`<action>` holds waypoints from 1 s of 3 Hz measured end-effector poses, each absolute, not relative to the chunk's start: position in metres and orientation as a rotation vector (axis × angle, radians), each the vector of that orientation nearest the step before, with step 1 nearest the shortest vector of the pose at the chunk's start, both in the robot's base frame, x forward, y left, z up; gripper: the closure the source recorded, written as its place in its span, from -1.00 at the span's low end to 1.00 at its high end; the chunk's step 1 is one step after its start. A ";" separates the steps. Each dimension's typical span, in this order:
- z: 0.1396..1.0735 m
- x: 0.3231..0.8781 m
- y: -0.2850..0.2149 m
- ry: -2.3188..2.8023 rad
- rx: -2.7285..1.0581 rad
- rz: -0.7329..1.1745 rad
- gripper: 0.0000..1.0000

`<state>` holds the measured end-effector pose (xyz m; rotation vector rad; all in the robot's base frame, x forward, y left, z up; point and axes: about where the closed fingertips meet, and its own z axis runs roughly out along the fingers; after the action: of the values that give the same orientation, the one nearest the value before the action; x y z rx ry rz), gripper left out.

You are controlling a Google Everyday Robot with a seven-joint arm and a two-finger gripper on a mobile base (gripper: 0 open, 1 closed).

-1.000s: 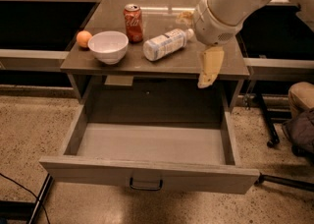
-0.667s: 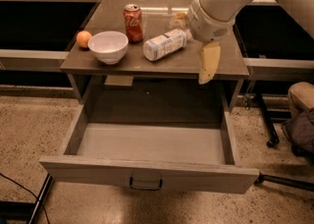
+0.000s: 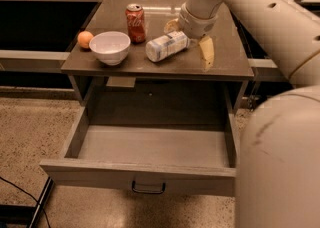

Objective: Place blue plastic bottle into top drawer

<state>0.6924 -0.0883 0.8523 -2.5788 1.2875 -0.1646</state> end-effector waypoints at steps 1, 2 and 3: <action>0.845 0.723 -0.077 1.202 -2.649 -0.225 -1.00; 0.839 0.739 -0.066 1.151 -2.673 -0.241 -0.62; 0.820 0.741 -0.056 1.125 -2.718 -0.194 -0.17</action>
Offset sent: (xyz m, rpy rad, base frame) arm 0.0668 0.0309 -0.0119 -0.0805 -0.0524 0.1430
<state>0.7406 -0.0561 0.8203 -2.7183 1.1253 -0.1938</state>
